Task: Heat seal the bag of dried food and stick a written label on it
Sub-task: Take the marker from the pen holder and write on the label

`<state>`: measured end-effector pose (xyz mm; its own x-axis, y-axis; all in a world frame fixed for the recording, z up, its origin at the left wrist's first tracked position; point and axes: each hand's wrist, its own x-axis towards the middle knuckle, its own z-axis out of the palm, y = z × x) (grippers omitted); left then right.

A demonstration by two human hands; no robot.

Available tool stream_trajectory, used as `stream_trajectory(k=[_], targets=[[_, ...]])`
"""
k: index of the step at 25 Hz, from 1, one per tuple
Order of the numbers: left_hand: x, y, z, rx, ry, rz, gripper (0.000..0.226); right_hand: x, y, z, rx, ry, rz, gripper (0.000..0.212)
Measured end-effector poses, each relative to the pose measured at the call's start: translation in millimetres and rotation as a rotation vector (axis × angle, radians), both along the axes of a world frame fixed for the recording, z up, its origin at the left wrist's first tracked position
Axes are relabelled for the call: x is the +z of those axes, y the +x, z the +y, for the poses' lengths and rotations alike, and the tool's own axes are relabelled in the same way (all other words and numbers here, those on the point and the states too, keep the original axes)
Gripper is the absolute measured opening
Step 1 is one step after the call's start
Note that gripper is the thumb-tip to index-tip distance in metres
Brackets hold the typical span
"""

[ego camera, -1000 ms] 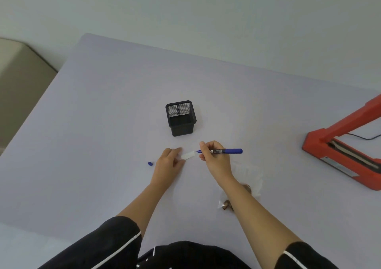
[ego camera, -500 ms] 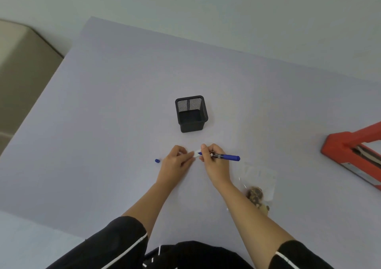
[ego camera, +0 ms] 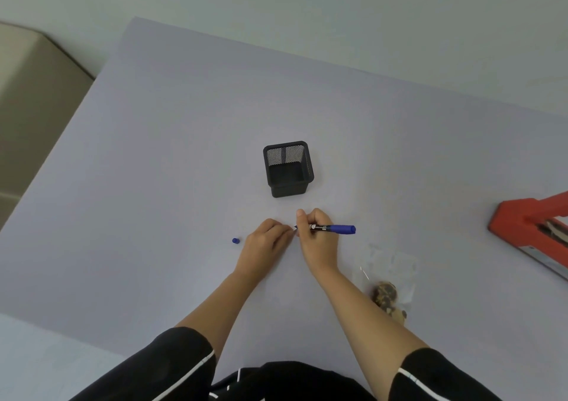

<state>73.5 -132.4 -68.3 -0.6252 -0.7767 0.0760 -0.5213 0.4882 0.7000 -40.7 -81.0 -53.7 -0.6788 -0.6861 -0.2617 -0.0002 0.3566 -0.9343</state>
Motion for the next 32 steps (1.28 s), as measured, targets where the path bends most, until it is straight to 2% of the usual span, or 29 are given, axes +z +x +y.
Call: stream_trajectory(k=[2,4,7,10,12,20,24,32], targets=[[3.6,-3.1,-0.9,0.072,0.121,-0.005,0.013,-0.1,-0.2,-0.4,-0.01,-0.022,0.016,0.038],[1.5,-4.8,0.1,0.132,0.132,-0.005,0.011,-1.1,-1.6,0.2,-0.015,-0.023,0.031,0.037],[-6.8,-1.4,9.4,0.195,0.04,0.032,0.019,-5.8,-4.9,3.3,-0.023,-0.024,0.044,0.036],[-22.5,5.8,17.7,0.136,-0.183,0.029,0.024,-12.6,-2.9,4.3,0.003,-0.014,0.066,0.036],[-29.2,7.4,18.8,0.104,-0.237,0.022,0.024,-15.8,0.7,4.7,0.014,-0.027,0.08,0.036],[-32.0,7.6,16.3,0.053,-0.326,-0.026,0.025,-29.1,-0.4,5.6,0.012,-0.111,0.24,0.034],[-32.2,8.8,16.0,0.048,-0.326,-0.026,0.026,-34.3,1.8,4.7,0.026,-0.091,0.286,0.04],[-34.7,8.2,16.6,0.066,-0.325,-0.036,0.024,-34.1,3.6,5.4,0.066,-0.123,0.354,0.037]])
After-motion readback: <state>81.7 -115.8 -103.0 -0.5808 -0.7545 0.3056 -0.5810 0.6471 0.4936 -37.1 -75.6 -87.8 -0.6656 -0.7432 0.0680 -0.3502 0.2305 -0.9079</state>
